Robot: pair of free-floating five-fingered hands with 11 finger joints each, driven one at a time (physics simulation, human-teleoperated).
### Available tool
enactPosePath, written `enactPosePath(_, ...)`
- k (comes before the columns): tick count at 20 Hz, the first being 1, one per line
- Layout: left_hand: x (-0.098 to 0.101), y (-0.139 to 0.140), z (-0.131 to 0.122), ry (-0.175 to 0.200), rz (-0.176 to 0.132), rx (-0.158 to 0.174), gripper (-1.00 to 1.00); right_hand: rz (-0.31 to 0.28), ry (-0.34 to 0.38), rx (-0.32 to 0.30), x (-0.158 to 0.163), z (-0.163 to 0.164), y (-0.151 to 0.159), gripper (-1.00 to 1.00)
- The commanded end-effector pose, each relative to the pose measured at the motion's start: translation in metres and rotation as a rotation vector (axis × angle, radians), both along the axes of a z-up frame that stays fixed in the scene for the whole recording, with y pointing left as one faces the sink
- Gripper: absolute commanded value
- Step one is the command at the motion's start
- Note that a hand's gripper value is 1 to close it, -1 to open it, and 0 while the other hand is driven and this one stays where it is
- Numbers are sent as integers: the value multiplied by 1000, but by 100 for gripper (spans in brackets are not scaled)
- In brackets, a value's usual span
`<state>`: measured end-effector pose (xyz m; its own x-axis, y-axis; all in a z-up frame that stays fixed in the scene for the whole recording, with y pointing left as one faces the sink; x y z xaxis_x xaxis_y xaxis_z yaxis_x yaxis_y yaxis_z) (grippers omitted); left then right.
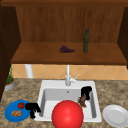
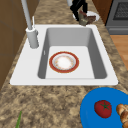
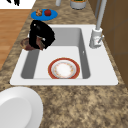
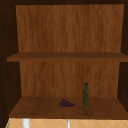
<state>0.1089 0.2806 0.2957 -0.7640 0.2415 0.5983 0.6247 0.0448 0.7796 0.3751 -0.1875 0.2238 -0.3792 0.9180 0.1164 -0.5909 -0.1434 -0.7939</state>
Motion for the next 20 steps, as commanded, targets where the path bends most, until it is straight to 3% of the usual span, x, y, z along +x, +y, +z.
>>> enactPosePath(1,0,0,0,0,0,0,0,-42,0,0,8,-24,21,100)
enactPosePath(7,0,0,0,0,0,0,0,-47,10,4,27,-69,52,100)
enactPosePath(13,0,0,0,0,0,0,0,-73,9,16,57,-111,62,100)
enactPosePath(20,0,0,0,0,0,0,0,-77,-9,-13,72,-165,91,100)
